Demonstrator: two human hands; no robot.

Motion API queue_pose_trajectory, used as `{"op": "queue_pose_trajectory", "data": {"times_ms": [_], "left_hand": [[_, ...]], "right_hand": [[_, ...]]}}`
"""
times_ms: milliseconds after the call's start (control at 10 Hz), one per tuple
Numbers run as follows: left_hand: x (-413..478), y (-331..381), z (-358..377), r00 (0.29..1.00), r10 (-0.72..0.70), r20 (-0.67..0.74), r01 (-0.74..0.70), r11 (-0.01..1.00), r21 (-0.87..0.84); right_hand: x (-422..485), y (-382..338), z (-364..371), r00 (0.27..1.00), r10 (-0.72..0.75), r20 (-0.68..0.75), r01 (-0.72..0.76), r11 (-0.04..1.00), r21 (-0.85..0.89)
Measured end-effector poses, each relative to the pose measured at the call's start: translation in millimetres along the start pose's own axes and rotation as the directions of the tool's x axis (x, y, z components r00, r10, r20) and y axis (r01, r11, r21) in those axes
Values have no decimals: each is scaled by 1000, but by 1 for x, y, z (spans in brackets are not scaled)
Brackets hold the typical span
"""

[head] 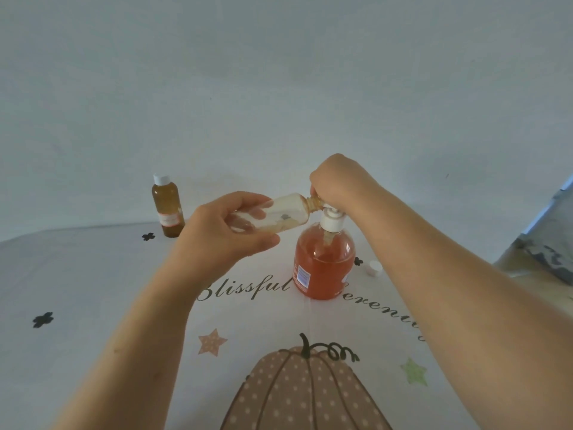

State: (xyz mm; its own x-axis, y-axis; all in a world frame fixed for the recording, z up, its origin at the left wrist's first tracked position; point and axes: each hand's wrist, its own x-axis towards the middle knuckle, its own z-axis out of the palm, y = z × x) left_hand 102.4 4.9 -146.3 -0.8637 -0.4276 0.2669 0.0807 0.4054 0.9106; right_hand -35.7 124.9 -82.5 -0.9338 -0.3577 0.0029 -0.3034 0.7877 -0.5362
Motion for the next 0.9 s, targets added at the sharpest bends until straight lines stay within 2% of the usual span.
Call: {"op": "queue_pose_trajectory", "data": {"times_ms": [100, 200, 300, 400, 600, 700, 900], "left_hand": [[0, 2, 0, 1000, 3, -3, -3, 1000, -17], [-1, 3, 0, 1000, 9, -2, -9, 1000, -14], [-1, 3, -1, 1000, 2, 6, -2, 999, -33], [0, 2, 0, 1000, 1, 12, 0, 999, -50], [2, -2, 0, 1000, -1, 13, 2, 1000, -19], [1, -2, 0, 1000, -10, 23, 11, 1000, -21], [0, -1, 2, 1000, 0, 15, 1, 999, -38]], "right_hand": [[16, -5, 0, 998, 51, 34, -47, 992, -114], [15, -12, -2, 992, 108, 70, -98, 987, -128], [15, -8, -3, 991, 116, 67, -113, 992, -54], [14, -7, -2, 989, 115, 87, -114, 993, -20], [17, 7, 6, 997, -30, 75, 33, 999, -43], [17, 14, 9, 997, -57, 52, 58, 998, -13], [25, 3, 6, 996, 44, 72, -41, 998, -41]]}}
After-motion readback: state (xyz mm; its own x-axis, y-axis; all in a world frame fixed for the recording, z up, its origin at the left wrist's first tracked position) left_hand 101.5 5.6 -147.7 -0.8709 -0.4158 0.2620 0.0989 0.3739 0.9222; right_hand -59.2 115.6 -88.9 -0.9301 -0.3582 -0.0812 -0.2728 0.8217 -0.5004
